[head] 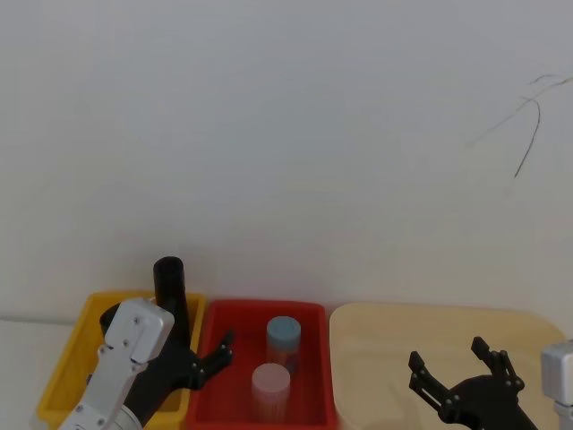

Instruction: Pick up the garbage bag with the one hand and transfer it to the other hand.

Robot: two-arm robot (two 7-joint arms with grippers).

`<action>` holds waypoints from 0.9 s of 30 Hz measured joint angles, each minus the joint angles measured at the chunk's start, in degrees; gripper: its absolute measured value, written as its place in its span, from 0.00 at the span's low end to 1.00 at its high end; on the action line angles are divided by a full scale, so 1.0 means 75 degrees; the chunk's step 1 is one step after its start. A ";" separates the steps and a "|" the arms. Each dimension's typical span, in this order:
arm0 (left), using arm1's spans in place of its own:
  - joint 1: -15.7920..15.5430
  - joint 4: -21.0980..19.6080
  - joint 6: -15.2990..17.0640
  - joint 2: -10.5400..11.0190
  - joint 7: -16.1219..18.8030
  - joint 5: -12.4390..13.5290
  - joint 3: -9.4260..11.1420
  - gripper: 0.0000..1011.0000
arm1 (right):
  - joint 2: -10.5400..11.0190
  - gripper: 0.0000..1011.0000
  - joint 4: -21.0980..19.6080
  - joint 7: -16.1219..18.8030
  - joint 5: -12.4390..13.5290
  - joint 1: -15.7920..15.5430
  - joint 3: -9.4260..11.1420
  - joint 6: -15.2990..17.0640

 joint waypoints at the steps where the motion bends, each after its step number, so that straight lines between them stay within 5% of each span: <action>1: 0.0000 0.0000 0.0000 -0.0001 0.0000 0.0000 0.0000 0.99 | 0.0000 0.99 0.0000 0.0000 0.0000 0.0000 0.0000 0.0000; 27: 0.0000 -0.0001 0.0000 0.0000 -0.0004 0.0000 -0.0002 0.99 | 0.0000 0.99 0.0000 0.0000 0.0000 0.0000 0.0000 0.0000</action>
